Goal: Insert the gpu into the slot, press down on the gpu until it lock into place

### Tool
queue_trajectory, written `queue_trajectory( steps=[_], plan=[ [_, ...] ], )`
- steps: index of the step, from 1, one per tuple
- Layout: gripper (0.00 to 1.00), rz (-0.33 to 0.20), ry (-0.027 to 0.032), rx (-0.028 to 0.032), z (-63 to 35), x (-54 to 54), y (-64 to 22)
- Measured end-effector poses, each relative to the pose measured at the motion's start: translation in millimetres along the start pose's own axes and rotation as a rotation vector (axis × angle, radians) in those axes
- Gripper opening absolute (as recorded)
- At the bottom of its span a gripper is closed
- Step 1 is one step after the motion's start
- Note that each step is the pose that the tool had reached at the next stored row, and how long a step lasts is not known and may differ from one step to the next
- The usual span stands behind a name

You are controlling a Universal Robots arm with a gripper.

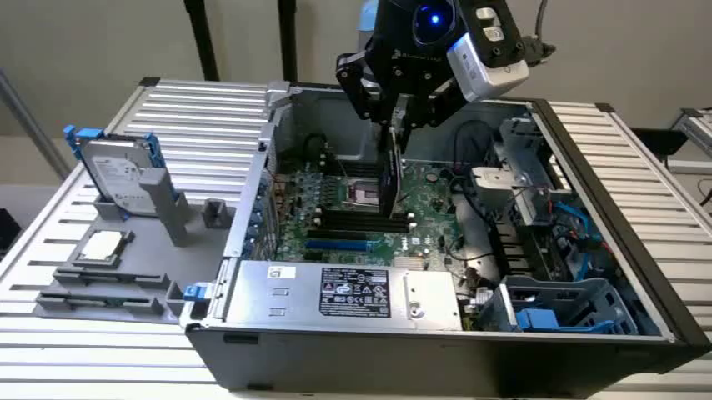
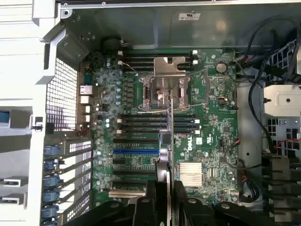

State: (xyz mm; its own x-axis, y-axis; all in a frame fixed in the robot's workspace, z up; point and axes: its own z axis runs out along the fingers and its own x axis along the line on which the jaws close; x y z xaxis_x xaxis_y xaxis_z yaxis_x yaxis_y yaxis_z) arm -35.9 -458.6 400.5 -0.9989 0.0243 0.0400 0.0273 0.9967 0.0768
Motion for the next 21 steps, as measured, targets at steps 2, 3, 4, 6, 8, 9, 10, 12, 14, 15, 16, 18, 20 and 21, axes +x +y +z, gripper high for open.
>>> queue_trajectory(
  steps=[2,3,4,6,8,9,10,12,14,15,16,18,20,21],
  plan=[
    [0.26,0.0,0.0,0.0,0.0,0.0,0.0],
    [0.26,0.0,0.0,0.0,0.0,0.0,0.0],
    [0.26,0.0,0.0,0.0,0.0,0.0,0.0],
    [0.26,0.0,0.0,0.0,0.0,0.0,0.0],
    [0.26,0.0,0.0,0.0,0.0,0.0,0.0],
    [0.26,0.0,0.0,0.0,0.0,0.0,0.0],
    [0.26,0.0,0.0,0.0,0.0,0.0,0.0],
    [0.26,0.0,0.0,0.0,0.0,0.0,0.0],
    [0.26,0.0,0.0,0.0,0.0,0.0,0.0],
    [0.26,0.0,0.0,0.0,0.0,0.0,0.0],
    [0.26,0.0,0.0,0.0,0.0,0.0,0.0],
    [0.26,0.0,0.0,0.0,0.0,0.0,0.0],
    [0.26,0.0,0.0,0.0002,0.1,0.0,0.6],
    [0.26,-0.001,0.0001,0.0002,0.4,0.1,1.7]
  ],
)
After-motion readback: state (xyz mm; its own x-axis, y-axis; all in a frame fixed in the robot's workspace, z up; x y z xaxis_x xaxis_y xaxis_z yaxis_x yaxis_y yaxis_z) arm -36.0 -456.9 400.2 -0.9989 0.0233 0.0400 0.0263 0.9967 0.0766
